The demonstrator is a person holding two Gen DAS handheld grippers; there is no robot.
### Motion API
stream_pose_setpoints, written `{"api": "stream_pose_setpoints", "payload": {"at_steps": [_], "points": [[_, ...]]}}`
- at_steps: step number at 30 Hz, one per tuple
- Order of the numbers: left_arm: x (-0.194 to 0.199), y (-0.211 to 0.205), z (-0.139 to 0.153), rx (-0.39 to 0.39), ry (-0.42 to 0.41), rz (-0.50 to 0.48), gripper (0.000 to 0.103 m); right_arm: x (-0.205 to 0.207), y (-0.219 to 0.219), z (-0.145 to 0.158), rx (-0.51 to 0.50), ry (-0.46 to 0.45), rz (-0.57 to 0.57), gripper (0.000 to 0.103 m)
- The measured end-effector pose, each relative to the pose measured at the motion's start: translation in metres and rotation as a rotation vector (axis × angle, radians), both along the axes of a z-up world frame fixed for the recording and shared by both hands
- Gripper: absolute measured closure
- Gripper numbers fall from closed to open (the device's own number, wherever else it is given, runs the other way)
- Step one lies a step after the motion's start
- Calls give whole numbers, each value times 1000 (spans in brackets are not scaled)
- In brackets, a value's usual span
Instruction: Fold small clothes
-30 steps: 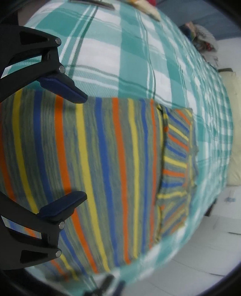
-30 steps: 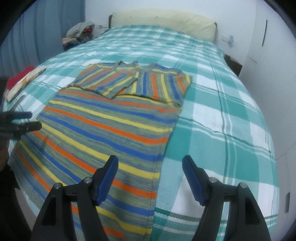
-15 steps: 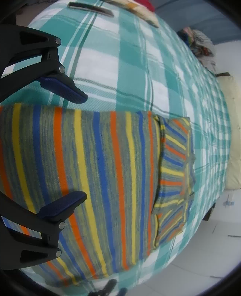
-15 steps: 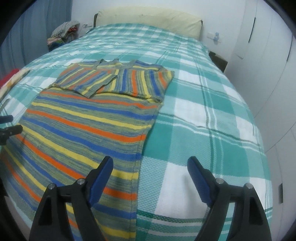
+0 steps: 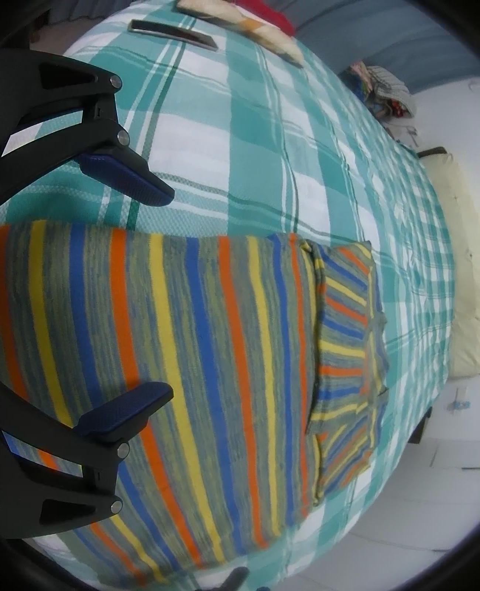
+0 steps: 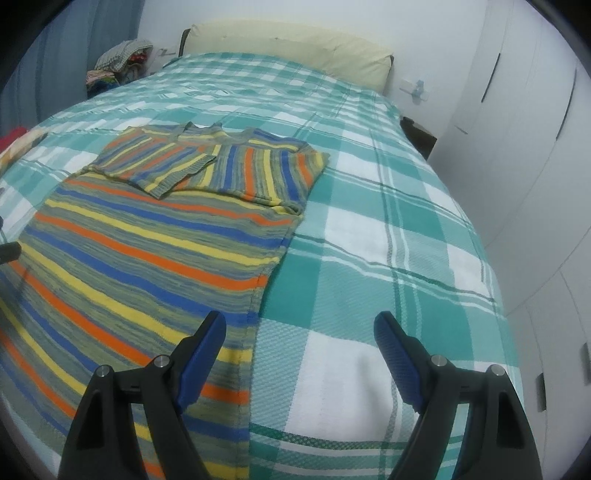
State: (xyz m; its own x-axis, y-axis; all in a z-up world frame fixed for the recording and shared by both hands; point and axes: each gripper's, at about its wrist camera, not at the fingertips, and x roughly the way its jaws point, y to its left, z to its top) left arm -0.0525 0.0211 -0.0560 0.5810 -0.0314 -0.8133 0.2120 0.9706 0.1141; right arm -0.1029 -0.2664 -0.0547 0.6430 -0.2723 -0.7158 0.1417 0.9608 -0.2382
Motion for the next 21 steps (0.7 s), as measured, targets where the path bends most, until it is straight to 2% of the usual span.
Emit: {"api": "stream_pose_setpoints", "payload": {"at_steps": [4, 11, 13, 16, 19, 21], "points": [[1, 0, -3, 35, -9, 8, 6, 2, 0, -1, -25, 2, -13, 21], [-11, 15, 1, 29, 33, 21, 6, -2, -12, 4, -2, -7, -40, 21], [-21, 28, 3, 13, 54, 42, 6, -9, -18, 11, 35, -3, -45, 21], [-40, 51, -1, -8, 104, 69, 6, -32, -26, 19, 169, 29, -11, 21], [-56, 66, -18, -9, 192, 72, 6, -61, -27, 10, 286, 134, 39, 21], [-63, 68, -27, -37, 240, 68, 6, -79, -28, -2, 362, 215, 57, 21]]}}
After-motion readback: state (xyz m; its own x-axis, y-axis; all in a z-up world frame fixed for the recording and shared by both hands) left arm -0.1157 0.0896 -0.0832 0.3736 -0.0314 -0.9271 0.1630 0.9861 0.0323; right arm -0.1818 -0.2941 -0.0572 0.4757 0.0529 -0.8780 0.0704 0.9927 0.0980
